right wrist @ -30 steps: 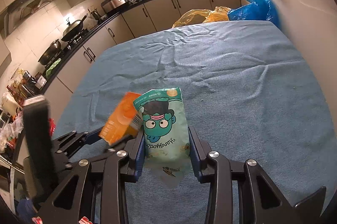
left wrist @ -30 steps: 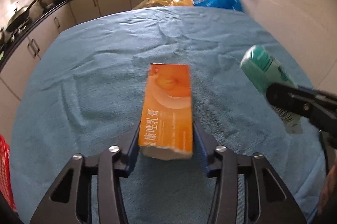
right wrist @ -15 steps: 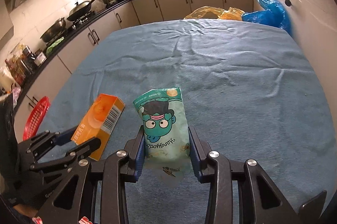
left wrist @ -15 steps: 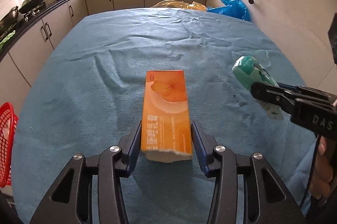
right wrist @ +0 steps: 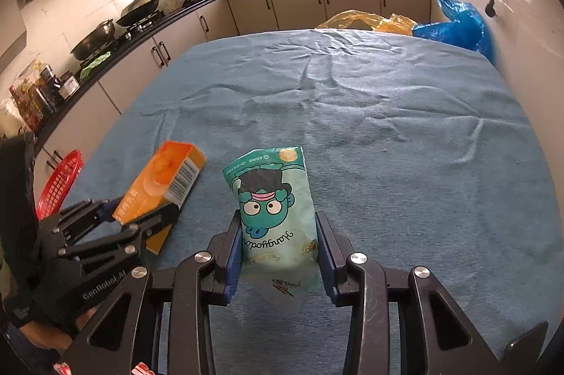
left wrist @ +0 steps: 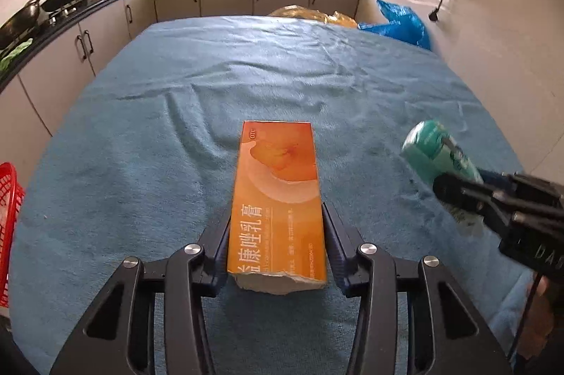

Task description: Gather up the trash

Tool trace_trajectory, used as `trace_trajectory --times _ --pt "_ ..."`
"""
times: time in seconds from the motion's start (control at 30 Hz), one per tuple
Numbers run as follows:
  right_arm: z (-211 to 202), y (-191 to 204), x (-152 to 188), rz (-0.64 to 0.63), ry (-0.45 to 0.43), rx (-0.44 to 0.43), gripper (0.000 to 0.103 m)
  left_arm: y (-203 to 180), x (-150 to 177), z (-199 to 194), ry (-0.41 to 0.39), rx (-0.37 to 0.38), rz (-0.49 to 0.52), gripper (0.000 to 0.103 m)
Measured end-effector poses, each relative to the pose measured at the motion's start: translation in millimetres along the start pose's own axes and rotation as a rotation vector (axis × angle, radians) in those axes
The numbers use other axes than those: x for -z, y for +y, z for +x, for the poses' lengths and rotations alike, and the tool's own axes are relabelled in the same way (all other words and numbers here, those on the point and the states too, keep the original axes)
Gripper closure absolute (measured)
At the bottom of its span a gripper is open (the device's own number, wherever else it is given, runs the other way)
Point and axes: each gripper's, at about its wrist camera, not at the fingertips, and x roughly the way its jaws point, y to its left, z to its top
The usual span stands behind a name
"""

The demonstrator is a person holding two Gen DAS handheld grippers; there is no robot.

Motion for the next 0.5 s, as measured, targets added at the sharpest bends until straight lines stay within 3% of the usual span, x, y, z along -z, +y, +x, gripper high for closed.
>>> trace_trajectory --times 0.23,0.5 --pt "1 20 7 -0.081 -0.027 0.058 0.062 9 -2 -23 -0.141 -0.083 -0.020 0.058" --pt "-2 27 9 -0.126 -0.057 0.123 0.062 17 -4 -26 -0.155 -0.086 -0.040 0.058"
